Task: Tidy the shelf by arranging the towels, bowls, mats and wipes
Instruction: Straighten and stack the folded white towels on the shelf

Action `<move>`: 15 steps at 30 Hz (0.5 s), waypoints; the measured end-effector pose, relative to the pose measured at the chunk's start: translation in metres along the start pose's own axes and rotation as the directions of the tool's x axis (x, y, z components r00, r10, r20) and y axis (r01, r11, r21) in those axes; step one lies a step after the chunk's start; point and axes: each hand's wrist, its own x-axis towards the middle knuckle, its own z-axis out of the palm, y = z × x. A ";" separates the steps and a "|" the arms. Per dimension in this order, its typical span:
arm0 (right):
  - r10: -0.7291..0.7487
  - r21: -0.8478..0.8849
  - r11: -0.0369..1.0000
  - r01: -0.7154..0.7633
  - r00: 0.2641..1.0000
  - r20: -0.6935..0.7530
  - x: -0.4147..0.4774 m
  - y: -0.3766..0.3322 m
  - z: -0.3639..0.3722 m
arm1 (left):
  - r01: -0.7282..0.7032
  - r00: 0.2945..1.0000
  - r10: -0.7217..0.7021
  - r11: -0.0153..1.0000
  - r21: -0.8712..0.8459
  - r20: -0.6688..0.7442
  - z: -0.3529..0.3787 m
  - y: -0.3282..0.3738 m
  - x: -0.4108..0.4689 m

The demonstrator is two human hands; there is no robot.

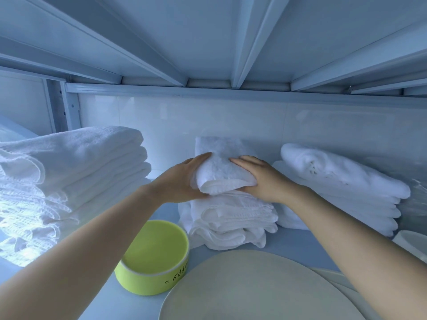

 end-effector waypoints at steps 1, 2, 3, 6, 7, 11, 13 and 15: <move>0.007 -0.008 1.000 -0.006 1.000 0.018 -0.002 0.000 0.000 | -0.009 0.999 0.009 1.000 0.007 0.036 -0.001 -0.001 -0.003; 0.015 -0.004 1.000 -0.015 0.999 0.037 -0.003 0.000 -0.001 | -0.020 0.998 0.019 1.000 0.019 0.052 0.000 0.000 -0.005; 0.029 0.002 1.000 -0.029 0.998 0.061 -0.004 0.000 -0.001 | -0.025 0.999 0.023 0.999 0.036 0.049 0.000 0.000 -0.006; 0.051 -0.009 0.999 -0.051 0.996 0.075 -0.004 -0.001 0.002 | 0.005 1.000 -0.004 0.994 0.113 -0.007 0.006 0.008 -0.003; 0.049 -0.018 0.999 -0.048 0.998 0.050 -0.004 -0.001 0.003 | 0.009 0.999 -0.002 0.989 0.149 -0.045 0.008 0.011 -0.002; 0.047 -0.078 0.996 -0.052 0.996 -0.074 -0.004 -0.005 0.008 | -0.008 0.971 0.063 0.973 0.231 -0.232 0.007 0.021 0.006; 0.053 -0.098 0.993 -0.068 0.988 -0.145 -0.003 -0.008 0.011 | 0.010 0.957 0.056 0.974 0.227 -0.283 0.003 0.026 0.011; 0.046 -0.092 0.993 -0.070 0.971 -0.234 0.000 -0.012 0.009 | 0.015 0.948 0.057 0.975 0.220 -0.314 0.001 0.031 0.016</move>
